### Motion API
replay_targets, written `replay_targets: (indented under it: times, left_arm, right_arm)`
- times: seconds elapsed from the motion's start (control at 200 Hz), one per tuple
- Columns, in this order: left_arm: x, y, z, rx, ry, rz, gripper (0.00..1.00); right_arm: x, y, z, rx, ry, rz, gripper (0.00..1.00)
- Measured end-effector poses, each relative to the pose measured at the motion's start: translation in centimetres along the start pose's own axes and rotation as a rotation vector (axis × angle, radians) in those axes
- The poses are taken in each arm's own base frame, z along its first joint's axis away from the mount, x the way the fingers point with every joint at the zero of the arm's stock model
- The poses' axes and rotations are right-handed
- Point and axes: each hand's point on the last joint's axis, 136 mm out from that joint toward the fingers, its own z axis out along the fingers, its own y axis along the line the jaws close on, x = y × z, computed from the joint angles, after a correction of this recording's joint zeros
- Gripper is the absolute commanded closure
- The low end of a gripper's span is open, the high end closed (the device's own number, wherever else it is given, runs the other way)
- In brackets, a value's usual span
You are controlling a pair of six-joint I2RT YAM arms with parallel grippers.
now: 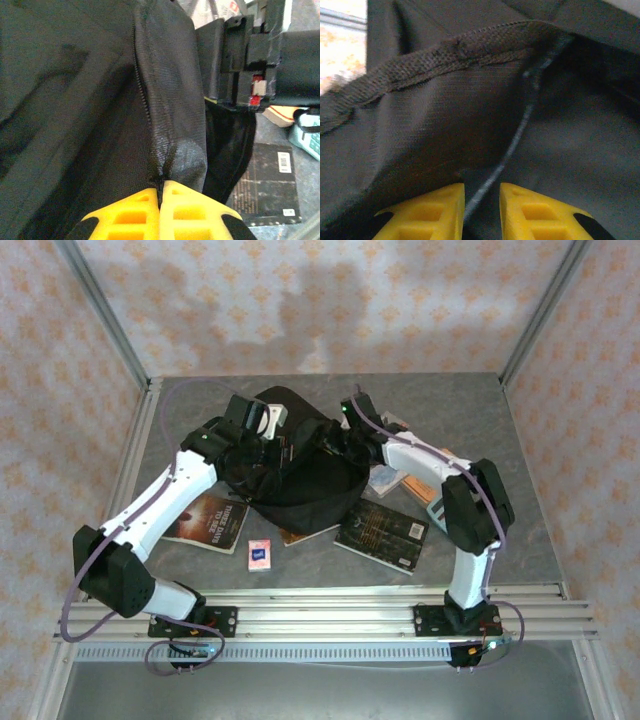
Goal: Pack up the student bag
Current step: Open the student bag at the center of the table.
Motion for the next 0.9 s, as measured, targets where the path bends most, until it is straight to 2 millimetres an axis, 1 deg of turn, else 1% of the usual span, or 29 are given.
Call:
replay_targets:
  times: [0.04, 0.135, 0.225, 0.285, 0.355, 0.415, 0.45, 0.52, 0.59, 0.671, 0.736, 0.806, 0.901]
  left_arm:
    - [-0.1, 0.4, -0.1, -0.026, -0.003, -0.003, 0.63]
    - [-0.7, 1.4, -0.7, -0.095, -0.027, -0.004, 0.43]
    - [-2.2, 2.2, -1.7, -0.162, -0.074, 0.007, 0.31]
    - [-3.4, 2.6, -2.6, -0.206, -0.117, 0.007, 0.26]
    - [-4.9, 2.9, -3.6, -0.243, -0.159, 0.008, 0.23]
    - [-6.1, 3.2, -3.8, -0.256, -0.175, 0.000, 0.21]
    - [-6.7, 3.4, -3.6, -0.260, -0.176, -0.006, 0.20]
    - [-7.3, 3.8, -2.2, -0.258, -0.150, -0.019, 0.19]
    - [-6.8, 3.9, -0.1, -0.239, -0.094, -0.032, 0.19]
    - [-5.3, 4.0, 2.5, -0.210, -0.008, -0.053, 0.19]
    - [-4.4, 3.7, 3.9, -0.177, 0.041, -0.076, 0.20]
    - [-3.8, 3.1, 4.5, -0.134, 0.073, -0.094, 0.22]
    - [-3.4, 2.0, 4.8, -0.065, 0.098, -0.118, 0.27]
  right_arm:
    - [-0.2, 0.6, 0.4, -0.019, 0.010, -0.003, 0.75]
    - [-0.5, 1.4, 1.5, -0.049, 0.034, -0.008, 0.75]
    - [-0.4, 1.3, 2.4, -0.057, 0.053, -0.006, 0.75]
    - [-0.2, 1.0, 2.9, -0.053, 0.067, -0.002, 0.75]
    - [0.0, 0.9, 3.1, -0.053, 0.076, 0.001, 0.75]
    - [0.1, 0.9, 3.1, -0.058, 0.079, -0.001, 0.75]
    - [0.1, 1.0, 3.1, -0.063, 0.080, -0.002, 0.75]
    - [0.3, 0.7, 3.3, -0.066, 0.081, -0.003, 0.75]
    - [0.8, -0.1, 3.6, -0.061, 0.092, 0.001, 0.75]
    - [1.8, -1.5, 3.7, -0.042, 0.108, 0.012, 0.75]
    - [2.6, -2.5, 3.5, -0.023, 0.121, 0.021, 0.75]
    - [3.2, -3.2, 3.1, -0.012, 0.128, 0.027, 0.76]
    - [3.4, -3.1, 2.6, -0.016, 0.125, 0.024, 0.76]
